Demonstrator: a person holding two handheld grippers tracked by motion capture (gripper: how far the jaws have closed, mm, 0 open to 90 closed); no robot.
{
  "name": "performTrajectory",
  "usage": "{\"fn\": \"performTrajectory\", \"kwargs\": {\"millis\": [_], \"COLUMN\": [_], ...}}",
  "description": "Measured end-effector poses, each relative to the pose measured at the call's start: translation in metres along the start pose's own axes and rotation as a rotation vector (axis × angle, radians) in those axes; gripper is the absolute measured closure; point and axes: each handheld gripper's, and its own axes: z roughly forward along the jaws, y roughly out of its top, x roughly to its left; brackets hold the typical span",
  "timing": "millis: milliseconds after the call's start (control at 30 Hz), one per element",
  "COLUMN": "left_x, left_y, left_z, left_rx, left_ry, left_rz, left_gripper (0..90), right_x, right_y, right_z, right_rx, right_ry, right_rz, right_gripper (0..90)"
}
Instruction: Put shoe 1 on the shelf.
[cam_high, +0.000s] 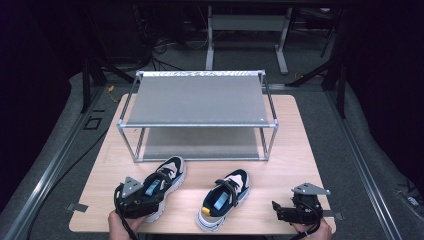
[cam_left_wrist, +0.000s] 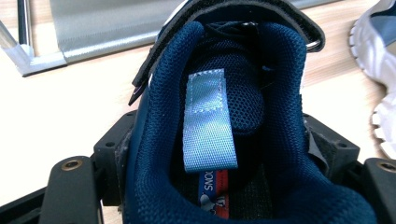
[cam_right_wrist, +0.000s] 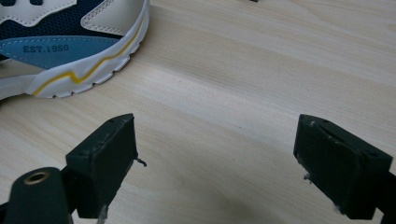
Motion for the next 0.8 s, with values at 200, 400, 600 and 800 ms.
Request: {"fn": "performTrajectory", "kwargs": {"millis": [200,400,600,800], "left_x": [-0.004,-0.004,-0.002,-0.003], "left_y": [0.005,0.015,0.026,0.035], "left_z": [-0.009,-0.014,-0.012,-0.007], "left_rx": [-0.051,-0.069,-0.083,-0.086], "left_ry": [0.006,-0.009,-0.013,-0.02], "left_rz": [0.011,0.011,0.006,0.013], "left_gripper": [26.2,26.4,26.4,26.4], "right_x": [-0.002,-0.001,0.0,-0.001], "right_y": [-0.001,-0.002,-0.002,-0.002], "right_z": [-0.002,-0.001,0.0,0.0], "right_rx": [-0.008,-0.015,-0.019,-0.019], "right_ry": [0.007,-0.002,0.004,0.013], "right_rz": [0.003,0.007,0.008,0.01], "right_gripper": [12.6,12.4,12.4,12.5]}}
